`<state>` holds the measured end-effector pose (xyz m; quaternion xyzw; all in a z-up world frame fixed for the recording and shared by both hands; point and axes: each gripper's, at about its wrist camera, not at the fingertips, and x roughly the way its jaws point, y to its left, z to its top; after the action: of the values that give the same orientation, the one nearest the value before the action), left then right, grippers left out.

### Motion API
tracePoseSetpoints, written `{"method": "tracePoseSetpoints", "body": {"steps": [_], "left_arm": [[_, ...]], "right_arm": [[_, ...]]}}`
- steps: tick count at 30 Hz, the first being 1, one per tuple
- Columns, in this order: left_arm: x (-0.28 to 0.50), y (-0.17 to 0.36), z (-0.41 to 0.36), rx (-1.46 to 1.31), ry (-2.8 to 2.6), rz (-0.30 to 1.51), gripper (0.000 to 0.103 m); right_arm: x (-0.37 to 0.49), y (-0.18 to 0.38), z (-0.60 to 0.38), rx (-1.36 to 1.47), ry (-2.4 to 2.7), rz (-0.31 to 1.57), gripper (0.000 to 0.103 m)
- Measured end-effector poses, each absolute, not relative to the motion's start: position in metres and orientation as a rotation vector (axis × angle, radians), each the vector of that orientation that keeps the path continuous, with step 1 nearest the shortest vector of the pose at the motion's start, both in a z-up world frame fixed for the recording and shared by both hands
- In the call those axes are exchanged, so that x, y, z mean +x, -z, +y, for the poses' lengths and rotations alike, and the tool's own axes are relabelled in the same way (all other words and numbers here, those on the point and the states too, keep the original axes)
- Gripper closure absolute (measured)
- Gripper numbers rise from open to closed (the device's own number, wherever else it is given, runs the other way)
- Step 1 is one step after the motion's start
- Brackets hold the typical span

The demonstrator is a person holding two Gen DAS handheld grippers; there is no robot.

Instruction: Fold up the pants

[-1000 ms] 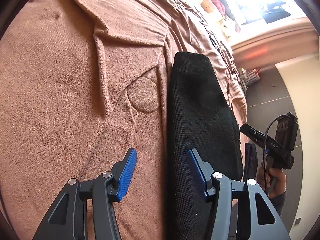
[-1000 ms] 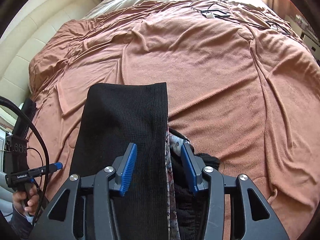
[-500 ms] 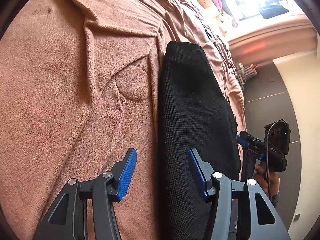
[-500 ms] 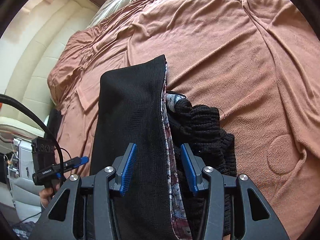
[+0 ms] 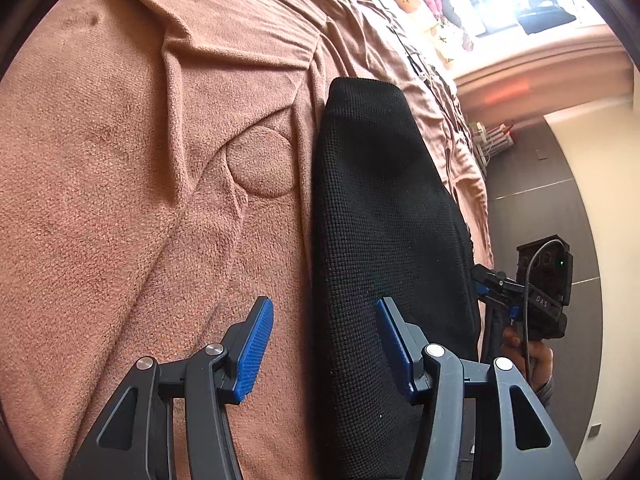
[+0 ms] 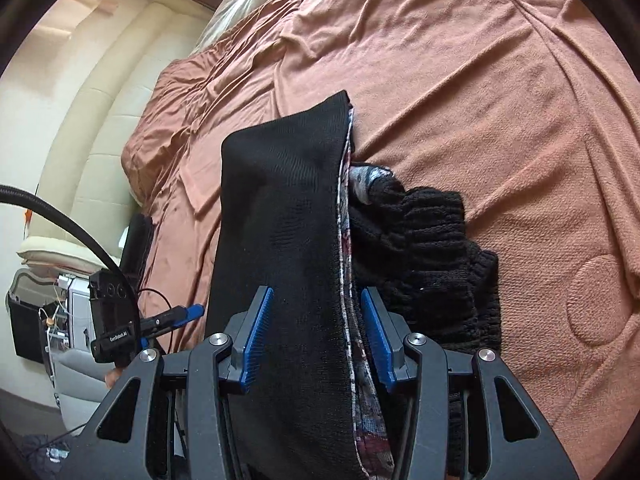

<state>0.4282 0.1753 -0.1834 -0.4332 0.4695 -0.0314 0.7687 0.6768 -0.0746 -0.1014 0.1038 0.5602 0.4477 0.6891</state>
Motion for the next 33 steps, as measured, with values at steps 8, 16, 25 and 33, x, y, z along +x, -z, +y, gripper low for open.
{"method": "tracePoseSetpoints", "body": {"steps": [8,16,25,33], "left_arm": [[0.434,0.186,0.157,-0.9,0.111,1.066,0.047],[0.434,0.187,0.135,-0.86,0.143,1.114,0.047],[0.436,0.188,0.121,-0.828,0.17,1.158,0.047],[0.439,0.192,0.108,-0.822,0.174,1.183,0.059]], "right_arm": [[0.68,0.095,-0.056,0.159,-0.955,1.231,0.098],[0.647,0.073,-0.072,0.132,-0.896,1.147,0.099],[0.621,0.064,-0.098,0.113,-0.821,1.129,0.099],[0.624,0.066,-0.105,0.128,-0.745,1.129,0.099]]}}
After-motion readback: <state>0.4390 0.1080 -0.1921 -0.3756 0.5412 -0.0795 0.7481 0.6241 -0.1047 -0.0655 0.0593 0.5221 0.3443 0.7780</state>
